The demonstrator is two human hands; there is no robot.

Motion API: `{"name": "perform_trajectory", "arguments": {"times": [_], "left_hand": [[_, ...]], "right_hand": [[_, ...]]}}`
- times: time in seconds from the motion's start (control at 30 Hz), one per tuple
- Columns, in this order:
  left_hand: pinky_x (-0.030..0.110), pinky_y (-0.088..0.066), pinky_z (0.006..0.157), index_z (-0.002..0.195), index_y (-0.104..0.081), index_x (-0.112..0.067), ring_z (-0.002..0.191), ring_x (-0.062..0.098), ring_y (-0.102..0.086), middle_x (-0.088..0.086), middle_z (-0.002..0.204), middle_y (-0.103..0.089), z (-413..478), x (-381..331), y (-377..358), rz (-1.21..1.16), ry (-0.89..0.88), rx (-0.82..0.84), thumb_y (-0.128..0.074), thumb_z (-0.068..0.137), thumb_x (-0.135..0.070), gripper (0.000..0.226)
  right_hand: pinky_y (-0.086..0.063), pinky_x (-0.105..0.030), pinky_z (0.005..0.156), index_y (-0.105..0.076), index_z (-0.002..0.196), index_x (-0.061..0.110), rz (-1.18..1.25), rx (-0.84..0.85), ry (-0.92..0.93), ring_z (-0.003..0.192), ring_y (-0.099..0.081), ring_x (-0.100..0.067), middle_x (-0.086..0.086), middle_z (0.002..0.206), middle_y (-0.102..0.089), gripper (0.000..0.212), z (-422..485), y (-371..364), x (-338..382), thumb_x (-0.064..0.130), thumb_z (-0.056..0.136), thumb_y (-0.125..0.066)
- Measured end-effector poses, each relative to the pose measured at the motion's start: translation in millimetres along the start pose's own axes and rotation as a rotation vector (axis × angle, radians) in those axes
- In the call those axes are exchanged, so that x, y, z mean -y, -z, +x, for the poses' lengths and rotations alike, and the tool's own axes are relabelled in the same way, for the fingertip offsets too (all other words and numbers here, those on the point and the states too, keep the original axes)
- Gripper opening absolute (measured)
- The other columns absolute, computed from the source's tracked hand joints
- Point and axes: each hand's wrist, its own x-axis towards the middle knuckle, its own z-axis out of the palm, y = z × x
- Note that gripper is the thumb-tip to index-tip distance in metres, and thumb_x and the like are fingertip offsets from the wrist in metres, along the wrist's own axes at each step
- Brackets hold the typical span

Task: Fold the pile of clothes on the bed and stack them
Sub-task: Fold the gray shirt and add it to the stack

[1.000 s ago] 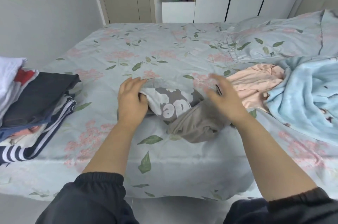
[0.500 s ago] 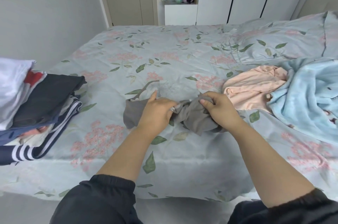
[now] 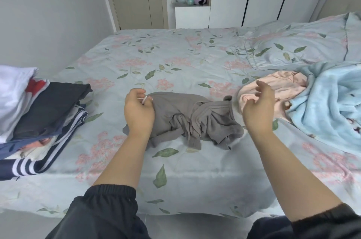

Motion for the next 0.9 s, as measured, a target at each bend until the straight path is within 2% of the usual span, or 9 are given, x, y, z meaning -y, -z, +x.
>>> {"name": "perform_trajectory", "arguments": {"times": [0.1,0.17,0.23,0.3,0.4,0.47,0.6,0.73,0.9], "left_hand": [[0.029,-0.044,0.075,0.087,-0.060,-0.005,0.091,0.027,-0.054,0.010,0.096,-0.056,-9.9,-6.6,-3.1,0.120,-0.274,-0.075,-0.056,0.081,0.008,0.015],[0.038,-0.045,0.074,0.078,-0.066,-0.004,0.090,0.032,-0.050,0.012,0.087,-0.058,-17.0,-9.3,-4.0,0.219,-0.557,-0.110,-0.051,0.073,0.015,0.025],[0.039,-0.043,0.074,0.079,-0.070,-0.004,0.090,0.027,-0.046,0.010,0.083,-0.062,-26.7,-11.6,-7.9,0.259,-0.837,-0.018,-0.047,0.070,0.009,0.028],[0.042,-0.043,0.082,0.099,-0.070,-0.007,0.100,0.024,-0.045,0.008,0.098,-0.064,-35.6,-11.1,-14.3,0.350,-0.939,0.160,-0.048,0.075,-0.008,0.032],[0.048,-0.028,0.107,0.139,-0.045,-0.016,0.129,0.029,-0.037,0.010,0.139,-0.047,-37.4,-1.7,-19.4,0.665,-0.787,0.306,-0.058,0.084,-0.029,0.058],[0.048,-0.026,0.108,0.145,-0.035,-0.022,0.129,0.028,-0.038,0.005,0.137,-0.047,-32.9,3.9,-20.2,0.827,-0.670,0.361,-0.058,0.087,-0.035,0.064],[0.037,-0.044,0.083,0.133,-0.050,-0.024,0.108,0.025,-0.052,0.003,0.116,-0.056,-37.9,3.4,-27.2,0.656,-0.518,0.492,-0.062,0.086,-0.034,0.049],[0.035,-0.048,0.079,0.113,-0.064,-0.020,0.096,0.020,-0.058,0.000,0.102,-0.059,-55.9,-4.0,-31.4,0.441,-0.412,0.685,-0.067,0.080,-0.027,0.034],[0.026,-0.044,0.070,0.085,-0.069,-0.016,0.072,0.007,-0.057,-0.010,0.075,-0.061,-74.9,-19.0,-15.7,0.186,-0.231,0.972,-0.074,0.076,-0.018,0.011]], "right_hand": [[-0.032,-0.023,0.102,-0.052,0.130,0.013,0.022,0.381,0.293,0.115,-0.047,-0.012,0.001,0.123,-0.053,0.045,-20.1,-16.1,21.4,0.023,0.086,-0.060],[-0.029,-0.031,0.108,-0.049,0.134,0.018,-0.248,0.694,0.382,0.123,-0.042,-0.018,-0.002,0.130,-0.052,0.061,-30.1,-27.1,17.1,0.025,0.078,-0.072],[-0.035,-0.039,0.101,-0.056,0.128,0.013,-0.424,0.686,0.418,0.117,-0.047,-0.030,-0.010,0.121,-0.058,0.056,-37.5,-31.8,10.3,0.006,0.073,-0.066],[-0.044,-0.042,0.080,-0.071,0.101,0.001,-0.403,0.451,0.441,0.095,-0.054,-0.039,-0.019,0.096,-0.063,0.042,-38.3,-29.2,6.9,-0.011,0.064,-0.053],[-0.042,-0.037,0.062,-0.072,0.080,-0.002,-0.359,0.158,0.317,0.077,-0.053,-0.037,-0.019,0.078,-0.059,0.031,-31.2,-21.6,8.2,-0.013,0.062,-0.050],[-0.037,-0.029,0.057,-0.070,0.091,0.003,-0.222,0.149,-0.023,0.072,-0.056,-0.034,-0.013,0.076,-0.062,0.030,-22.6,-18.0,5.9,-0.006,0.075,-0.047],[-0.046,-0.032,0.082,-0.051,0.118,0.002,0.703,0.369,-0.896,0.083,-0.061,-0.024,-0.015,0.107,-0.061,0.028,-11.0,-17.6,11.7,0.015,0.096,-0.041],[-0.051,-0.038,0.086,-0.055,0.113,0.005,0.794,0.364,-0.992,0.091,-0.062,-0.026,-0.012,0.102,-0.062,0.026,-17.3,-31.2,7.7,0.014,0.090,-0.062],[-0.047,-0.028,0.068,-0.061,0.103,0.001,0.655,0.180,-0.787,0.077,-0.055,-0.023,-0.008,0.079,-0.057,0.026,-12.4,-20.3,22.4,-0.013,0.088,-0.045]]}}
